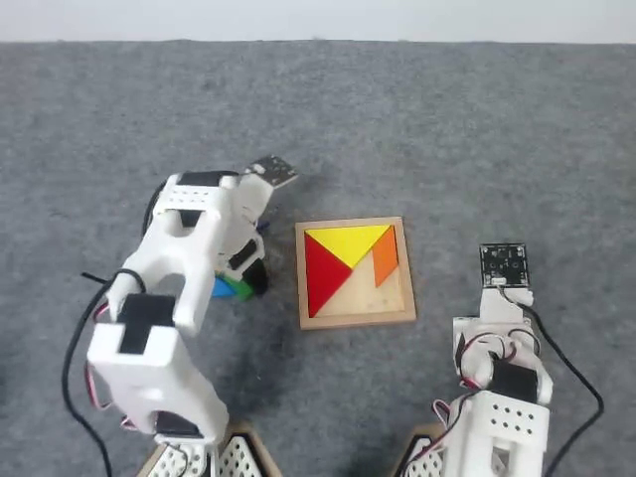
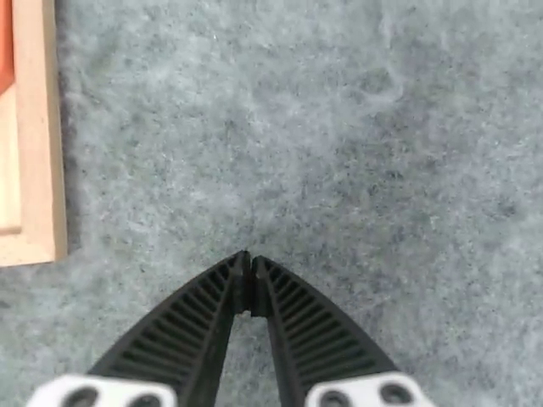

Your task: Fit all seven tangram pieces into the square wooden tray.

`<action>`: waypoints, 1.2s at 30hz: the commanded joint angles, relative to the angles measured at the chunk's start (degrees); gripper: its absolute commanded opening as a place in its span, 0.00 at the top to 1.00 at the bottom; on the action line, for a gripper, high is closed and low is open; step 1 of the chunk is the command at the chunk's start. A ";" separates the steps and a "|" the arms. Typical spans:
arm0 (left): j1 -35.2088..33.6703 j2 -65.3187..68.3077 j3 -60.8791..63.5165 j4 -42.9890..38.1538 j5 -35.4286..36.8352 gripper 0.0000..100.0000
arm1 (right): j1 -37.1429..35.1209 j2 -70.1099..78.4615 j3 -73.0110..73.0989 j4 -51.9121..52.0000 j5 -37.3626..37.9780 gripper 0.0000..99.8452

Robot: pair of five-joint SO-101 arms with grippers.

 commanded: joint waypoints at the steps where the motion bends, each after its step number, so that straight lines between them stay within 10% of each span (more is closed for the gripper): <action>1: -2.02 2.81 -0.40 -1.05 -1.85 0.75 | -0.48 -1.36 -0.70 -0.31 0.70 0.99; 12: 3.78 2.11 1.80 -0.97 -1.41 0.99 | -0.48 -1.36 -0.70 -0.40 0.70 0.99; 36: 27.78 2.02 -29.85 19.34 16.44 0.99 | 4.70 -1.27 -1.76 -0.92 0.70 0.99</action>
